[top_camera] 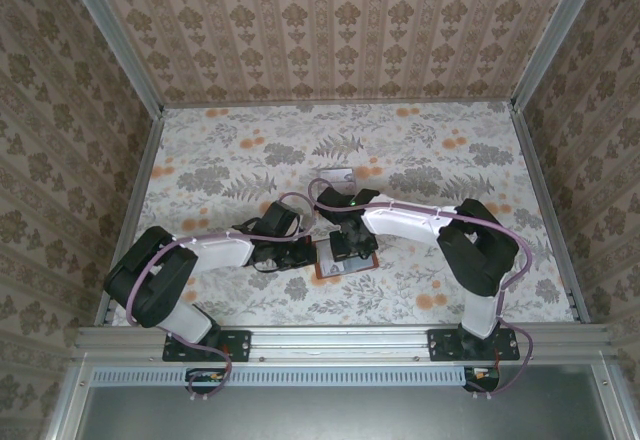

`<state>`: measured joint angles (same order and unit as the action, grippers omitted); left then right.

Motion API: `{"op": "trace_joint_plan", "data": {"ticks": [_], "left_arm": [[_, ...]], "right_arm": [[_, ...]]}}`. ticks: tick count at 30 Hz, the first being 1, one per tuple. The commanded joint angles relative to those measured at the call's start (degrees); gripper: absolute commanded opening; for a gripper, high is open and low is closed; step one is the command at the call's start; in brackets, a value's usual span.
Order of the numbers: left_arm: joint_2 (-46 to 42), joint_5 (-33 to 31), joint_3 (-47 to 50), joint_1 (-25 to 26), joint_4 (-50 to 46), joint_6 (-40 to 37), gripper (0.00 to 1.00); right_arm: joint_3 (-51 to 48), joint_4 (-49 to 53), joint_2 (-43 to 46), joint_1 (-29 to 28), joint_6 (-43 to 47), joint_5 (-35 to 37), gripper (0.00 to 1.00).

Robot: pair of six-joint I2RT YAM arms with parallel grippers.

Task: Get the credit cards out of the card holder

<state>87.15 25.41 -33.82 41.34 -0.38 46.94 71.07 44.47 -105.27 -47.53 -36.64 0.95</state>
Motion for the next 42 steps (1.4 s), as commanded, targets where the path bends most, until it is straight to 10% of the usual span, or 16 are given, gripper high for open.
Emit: {"op": "trace_joint_plan", "data": {"ticks": [1, 18, 42], "left_arm": [[1.87, -0.97, 0.47, 0.71, -7.33, -0.6, 0.03], [3.9, -2.02, -2.47, 0.69, -10.93, -2.16, 0.02], [2.53, -5.53, -10.45, 0.69, -19.97, -5.21, 0.02]], "right_arm": [[0.37, 2.95, 3.02, -0.27, 0.78, 2.69, 0.44], [-6.78, -1.34, 3.57, 3.45, 2.63, 2.15, 0.1], [-9.78, 1.5, 10.32, 6.01, 4.39, 3.31, 0.3]]}}
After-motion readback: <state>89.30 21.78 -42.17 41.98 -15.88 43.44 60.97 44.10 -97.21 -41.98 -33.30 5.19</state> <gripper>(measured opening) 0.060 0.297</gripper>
